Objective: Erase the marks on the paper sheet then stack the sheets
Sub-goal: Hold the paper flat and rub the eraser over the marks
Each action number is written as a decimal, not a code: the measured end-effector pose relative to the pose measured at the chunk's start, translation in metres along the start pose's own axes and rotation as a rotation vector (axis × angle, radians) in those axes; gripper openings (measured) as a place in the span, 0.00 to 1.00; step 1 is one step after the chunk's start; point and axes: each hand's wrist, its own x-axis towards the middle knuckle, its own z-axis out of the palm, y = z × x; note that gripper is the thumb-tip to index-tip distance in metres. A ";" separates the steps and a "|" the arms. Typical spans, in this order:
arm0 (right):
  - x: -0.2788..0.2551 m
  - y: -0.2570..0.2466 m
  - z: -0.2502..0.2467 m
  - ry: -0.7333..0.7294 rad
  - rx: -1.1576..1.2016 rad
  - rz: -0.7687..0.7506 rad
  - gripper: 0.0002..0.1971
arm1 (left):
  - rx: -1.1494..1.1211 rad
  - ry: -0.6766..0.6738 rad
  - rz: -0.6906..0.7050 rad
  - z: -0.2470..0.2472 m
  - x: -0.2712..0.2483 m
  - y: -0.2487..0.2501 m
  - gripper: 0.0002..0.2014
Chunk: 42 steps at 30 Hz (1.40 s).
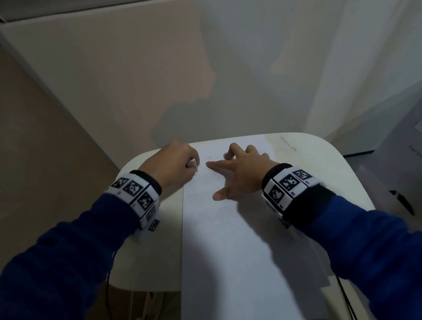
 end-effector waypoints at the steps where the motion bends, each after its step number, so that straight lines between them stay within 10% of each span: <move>1: 0.000 0.000 0.000 0.002 0.002 -0.002 0.44 | 0.003 -0.002 0.008 0.001 -0.005 0.001 0.10; 42: -0.001 0.000 0.004 0.018 0.029 0.008 0.43 | 0.019 -0.022 0.010 0.001 -0.027 0.006 0.10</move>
